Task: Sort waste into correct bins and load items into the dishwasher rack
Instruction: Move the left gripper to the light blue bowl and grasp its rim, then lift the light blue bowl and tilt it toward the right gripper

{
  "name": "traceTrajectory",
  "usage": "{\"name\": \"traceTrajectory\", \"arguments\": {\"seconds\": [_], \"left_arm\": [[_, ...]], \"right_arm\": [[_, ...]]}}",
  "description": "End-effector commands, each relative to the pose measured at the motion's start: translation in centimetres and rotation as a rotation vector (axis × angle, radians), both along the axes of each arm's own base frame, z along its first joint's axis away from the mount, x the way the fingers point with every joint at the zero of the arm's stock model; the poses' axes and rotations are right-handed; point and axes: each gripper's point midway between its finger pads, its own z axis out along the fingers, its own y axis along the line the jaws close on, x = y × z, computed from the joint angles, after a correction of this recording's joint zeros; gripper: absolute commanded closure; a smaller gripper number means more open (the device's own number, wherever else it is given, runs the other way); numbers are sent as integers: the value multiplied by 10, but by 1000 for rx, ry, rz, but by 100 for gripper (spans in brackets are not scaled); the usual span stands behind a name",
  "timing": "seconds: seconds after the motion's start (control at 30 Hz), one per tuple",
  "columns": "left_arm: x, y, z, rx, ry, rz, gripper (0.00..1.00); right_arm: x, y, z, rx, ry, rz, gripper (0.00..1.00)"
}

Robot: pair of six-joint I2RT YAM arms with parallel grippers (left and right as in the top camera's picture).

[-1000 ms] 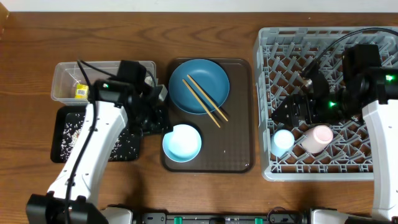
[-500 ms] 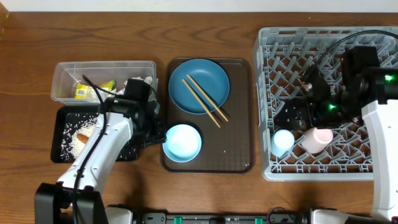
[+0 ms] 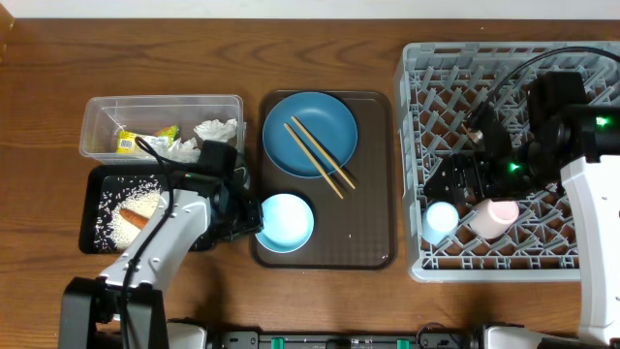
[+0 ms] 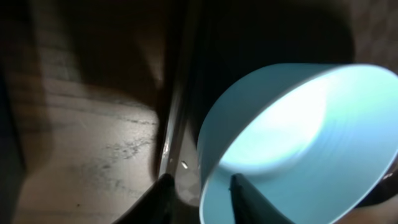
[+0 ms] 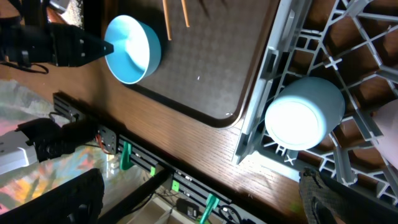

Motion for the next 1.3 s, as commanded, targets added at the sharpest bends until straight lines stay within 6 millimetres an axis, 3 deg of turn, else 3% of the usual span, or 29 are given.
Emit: {"name": "traceTrajectory", "arguments": {"seconds": [0.0, 0.07, 0.2, 0.5, 0.6, 0.8, 0.97, 1.03, 1.13, 1.27], "left_arm": [[-6, -2, -6, -18, 16, 1, 80], [-6, -2, -8, -18, 14, 1, 81], [-5, -2, -7, -19, 9, 0, 94], [4, -4, 7, -29, -34, 0, 94], [5, -5, 22, -35, -60, -1, 94], [-1, -4, 71, -41, -95, 3, 94], [-6, -5, 107, -42, -92, -4, 94], [-6, -11, 118, -46, -99, -18, 94], [-6, -25, 132, -59, -123, -46, 94], [-8, -53, 145, -96, -158, -112, 94]], "right_arm": [[0, 2, 4, 2, -23, 21, 1], [0, 3, 4, 2, -23, 22, 1], [-1, 3, 4, 3, -22, 21, 1], [-1, 2, 4, 2, -22, 21, 1], [-1, 3, 4, 3, -22, 21, 1], [-2, 5, 4, 3, -18, 30, 1], [1, 29, 5, 10, -46, 75, 1], [4, 45, 6, 14, -66, 95, 6], [8, 65, 4, -31, -97, 98, 13], [8, 92, 4, -64, -154, 138, 12]]}}
